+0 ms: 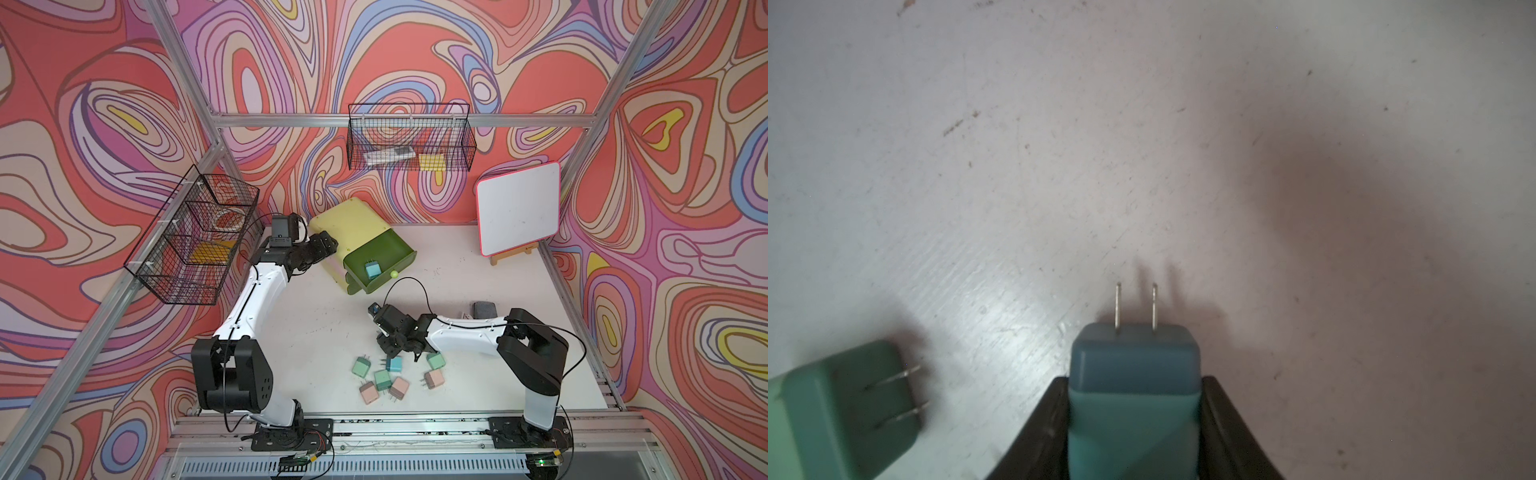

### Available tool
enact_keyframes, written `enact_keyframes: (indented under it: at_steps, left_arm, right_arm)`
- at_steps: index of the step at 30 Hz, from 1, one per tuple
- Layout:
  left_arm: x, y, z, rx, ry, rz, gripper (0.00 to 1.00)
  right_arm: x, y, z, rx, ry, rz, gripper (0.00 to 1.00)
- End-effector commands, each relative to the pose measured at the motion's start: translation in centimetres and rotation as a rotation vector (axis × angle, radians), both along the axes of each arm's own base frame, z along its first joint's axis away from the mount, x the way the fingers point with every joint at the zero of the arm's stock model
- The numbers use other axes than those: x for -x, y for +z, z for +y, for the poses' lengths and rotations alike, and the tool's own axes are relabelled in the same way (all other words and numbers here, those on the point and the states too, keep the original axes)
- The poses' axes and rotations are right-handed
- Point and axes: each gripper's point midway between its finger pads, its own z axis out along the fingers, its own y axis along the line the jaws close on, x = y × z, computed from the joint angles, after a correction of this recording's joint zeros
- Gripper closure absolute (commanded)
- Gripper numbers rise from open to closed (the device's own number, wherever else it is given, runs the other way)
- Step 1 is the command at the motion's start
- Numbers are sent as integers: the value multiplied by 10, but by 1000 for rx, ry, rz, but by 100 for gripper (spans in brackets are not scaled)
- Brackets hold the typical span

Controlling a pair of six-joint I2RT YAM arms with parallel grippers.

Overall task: Place the plugs into the drawer by color
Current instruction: Pick up the plug from the center of the board, then place the plug in the drawer.

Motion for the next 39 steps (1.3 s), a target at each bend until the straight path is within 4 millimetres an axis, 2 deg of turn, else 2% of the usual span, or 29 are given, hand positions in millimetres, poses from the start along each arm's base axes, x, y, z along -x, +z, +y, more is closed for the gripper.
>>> enact_keyframes:
  at_steps: [1,5,8,10,14,16,19,23,25,33,39]
  left_arm:
    - [3,13,3,-31,-7,-34,17]
    - [4,17,2,-73,-10,-38,17]
    - [2,19,-1,-83,-14,-38,18]
    - [0,22,-3,-90,-16,-38,18]
    - [-3,29,-5,-95,-14,-51,18]
    - [-5,34,-5,-102,-12,-58,18]
    - [-9,34,-6,-113,-16,-50,18]
    - [-14,29,-10,-90,-23,-34,17]
    - [-16,27,-10,-88,-23,-31,17]
    - [-18,13,-7,-114,-22,-11,17]
    - [-11,0,-7,-120,-32,0,17]
  right_arm:
    - [1,62,-1,-86,5,-41,64]
    - [6,126,0,-151,53,-84,67]
    - [-6,177,4,-161,90,-160,70]
    - [-25,207,8,-177,107,-199,70]
    - [-77,243,7,-197,101,-258,70]
    - [-113,244,7,-174,86,-273,71]
    - [-154,242,2,-130,68,-288,70]
    - [-188,233,-6,-127,31,-268,70]
    - [-195,223,-5,-124,24,-248,70]
    - [-200,185,-2,-93,5,-172,69]
    - [-204,167,-1,-87,-3,-141,68]
